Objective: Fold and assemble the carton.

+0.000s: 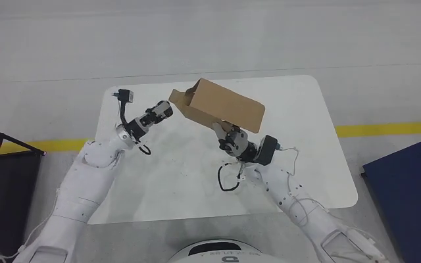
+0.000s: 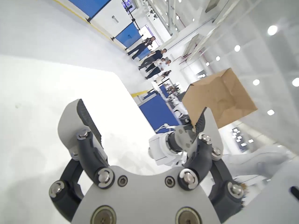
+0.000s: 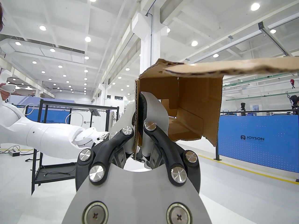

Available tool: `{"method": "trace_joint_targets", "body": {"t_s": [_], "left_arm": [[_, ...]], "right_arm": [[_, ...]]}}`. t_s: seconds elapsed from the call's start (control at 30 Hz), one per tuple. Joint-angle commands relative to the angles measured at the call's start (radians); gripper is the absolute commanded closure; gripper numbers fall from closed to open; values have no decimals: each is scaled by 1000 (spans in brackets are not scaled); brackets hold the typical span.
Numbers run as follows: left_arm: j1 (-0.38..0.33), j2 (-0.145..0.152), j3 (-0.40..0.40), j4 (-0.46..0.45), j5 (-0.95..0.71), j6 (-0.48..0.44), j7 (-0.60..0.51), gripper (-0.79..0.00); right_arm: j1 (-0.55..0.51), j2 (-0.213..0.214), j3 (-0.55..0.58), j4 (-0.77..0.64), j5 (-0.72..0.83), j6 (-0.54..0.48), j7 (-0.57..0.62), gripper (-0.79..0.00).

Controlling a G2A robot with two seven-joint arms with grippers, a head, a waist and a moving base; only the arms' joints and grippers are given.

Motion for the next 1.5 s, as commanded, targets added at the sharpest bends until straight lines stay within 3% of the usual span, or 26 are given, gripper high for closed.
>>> {"method": "trace_joint_targets", "body": {"t_s": [0.0,0.13,0.3,0.5,0.57,0.83,0.9,1.0,1.03,1.1,1.13,1.47], "left_arm": [[-16,-3,-25,60,-753,183,-284,-785],[-48,-16,-26,149,-944,368,-413,-785],[-87,-24,0,168,-914,473,-454,-785],[-127,-18,16,163,-644,410,-423,-723],[-135,-19,20,161,-605,391,-419,-680],[-167,-28,36,175,-535,357,-462,-643],[-171,-29,35,172,-497,350,-423,-579],[-163,-32,39,141,-466,354,-339,-391],[-157,-34,44,125,-456,356,-314,-388],[-147,-38,56,96,-440,362,-276,-413],[-142,-40,62,86,-436,366,-262,-754],[-127,-51,86,34,-358,364,-201,-677]], "right_arm": [[-7,5,11,-1,-32,24,16,0],[-12,10,22,0,-79,62,27,0],[-7,13,16,-7,-184,135,64,0],[-2,15,16,-9,-200,140,71,0],[1,14,16,-7,-199,134,70,0],[15,12,11,5,-191,124,84,0],[20,11,11,10,-193,131,91,0],[24,9,13,11,-193,155,105,0],[25,8,12,10,-195,163,108,0],[27,6,11,8,-198,176,112,0],[29,5,10,7,-199,182,115,0],[34,0,7,19,-204,213,125,0]]}}
